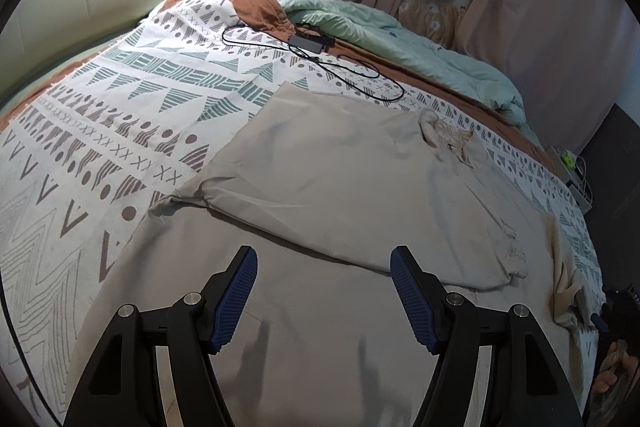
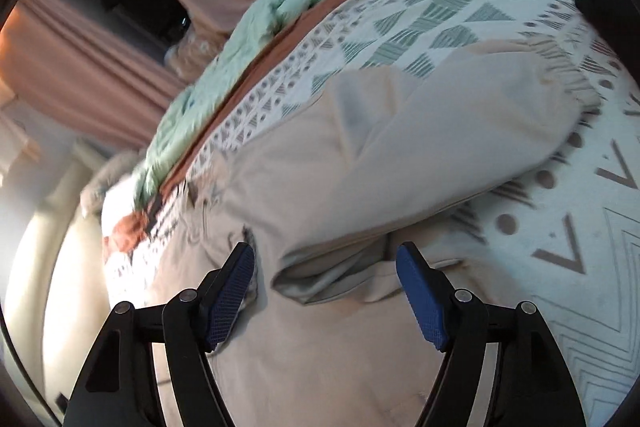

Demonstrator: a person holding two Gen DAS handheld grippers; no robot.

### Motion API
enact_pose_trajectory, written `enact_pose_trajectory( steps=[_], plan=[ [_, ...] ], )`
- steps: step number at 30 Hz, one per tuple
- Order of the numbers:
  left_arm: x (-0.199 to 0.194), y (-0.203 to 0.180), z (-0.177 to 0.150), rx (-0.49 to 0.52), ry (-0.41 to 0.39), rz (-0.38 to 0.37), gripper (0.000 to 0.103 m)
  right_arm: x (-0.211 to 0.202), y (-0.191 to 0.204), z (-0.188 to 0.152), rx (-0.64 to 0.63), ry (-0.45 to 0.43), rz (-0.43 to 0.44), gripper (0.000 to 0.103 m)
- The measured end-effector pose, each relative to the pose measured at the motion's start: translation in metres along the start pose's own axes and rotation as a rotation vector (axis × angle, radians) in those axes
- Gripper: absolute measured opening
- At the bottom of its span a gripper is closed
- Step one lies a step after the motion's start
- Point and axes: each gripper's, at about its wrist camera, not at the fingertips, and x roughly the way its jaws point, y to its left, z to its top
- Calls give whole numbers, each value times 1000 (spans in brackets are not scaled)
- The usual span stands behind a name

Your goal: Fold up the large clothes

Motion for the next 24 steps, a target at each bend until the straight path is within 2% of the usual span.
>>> enact_pose_trajectory(
  steps=[5,10,16,18,21,24],
  plan=[
    [4,-2,-2,18,1,17,70,-12,-52,5,176,-96,-25,74],
    [10,-2,-3,35,8,46,70,-4,-92,15,329,-123,-8,74],
    [22,-4,-2,54,21,74,70,12,-113,29,385,-168,-4,71],
    [26,-8,-1,69,22,81,70,14,-117,31,403,-186,0,67],
    [30,-12,-1,81,27,85,70,16,-124,32,436,-225,-5,53],
    [31,-13,-1,80,30,82,70,16,-130,33,443,-240,-31,25]
  ],
)
